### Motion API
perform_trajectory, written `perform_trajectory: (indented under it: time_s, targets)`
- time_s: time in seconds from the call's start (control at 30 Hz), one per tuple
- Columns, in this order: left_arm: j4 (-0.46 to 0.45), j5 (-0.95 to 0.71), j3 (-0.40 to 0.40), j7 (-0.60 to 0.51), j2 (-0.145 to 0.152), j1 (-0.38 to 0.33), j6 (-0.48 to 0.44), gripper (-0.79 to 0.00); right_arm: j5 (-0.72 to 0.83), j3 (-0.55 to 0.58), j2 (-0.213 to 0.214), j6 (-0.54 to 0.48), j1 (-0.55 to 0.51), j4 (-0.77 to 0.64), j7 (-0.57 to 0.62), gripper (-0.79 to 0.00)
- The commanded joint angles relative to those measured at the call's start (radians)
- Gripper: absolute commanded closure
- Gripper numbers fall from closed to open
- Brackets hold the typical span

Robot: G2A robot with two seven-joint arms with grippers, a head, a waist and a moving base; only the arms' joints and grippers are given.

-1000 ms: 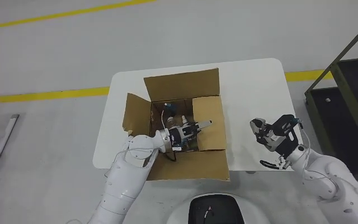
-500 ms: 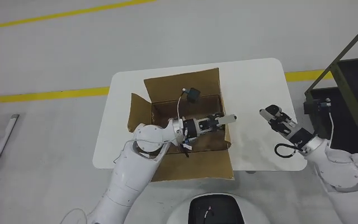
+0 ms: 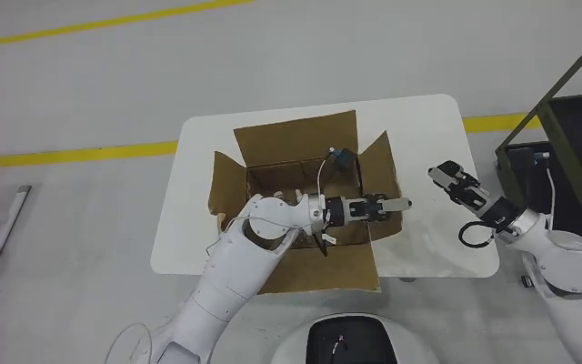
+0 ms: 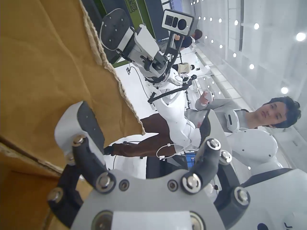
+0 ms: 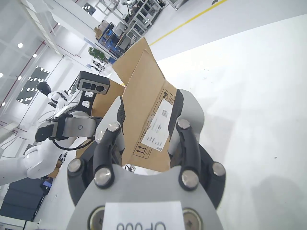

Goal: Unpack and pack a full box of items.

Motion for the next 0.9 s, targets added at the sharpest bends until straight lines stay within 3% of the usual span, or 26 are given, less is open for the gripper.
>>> perform_trajectory:
  time_s: [0.0,0.3,0.67,0.87]
  targets:
    - [0.012,0.000,0.007,-0.018,-0.004,-0.007,-0.003,-0.785,-0.007,-0.001,0.002,0.006,0.006,-0.008,0.013,-0.533]
    - [0.049,0.004,0.034,-0.073,-0.018,-0.016,-0.010,-0.785,-0.087,-0.037,0.005,0.038,0.042,-0.024,0.045,-0.388]
    - [0.095,0.017,0.041,-0.098,-0.030,-0.028,0.001,-0.785,-0.139,-0.086,0.007,0.049,0.057,-0.004,0.060,-0.366]
    - [0.100,0.018,0.037,-0.096,-0.034,-0.025,0.001,-0.785,-0.142,-0.109,0.007,0.037,0.058,0.022,0.071,-0.286]
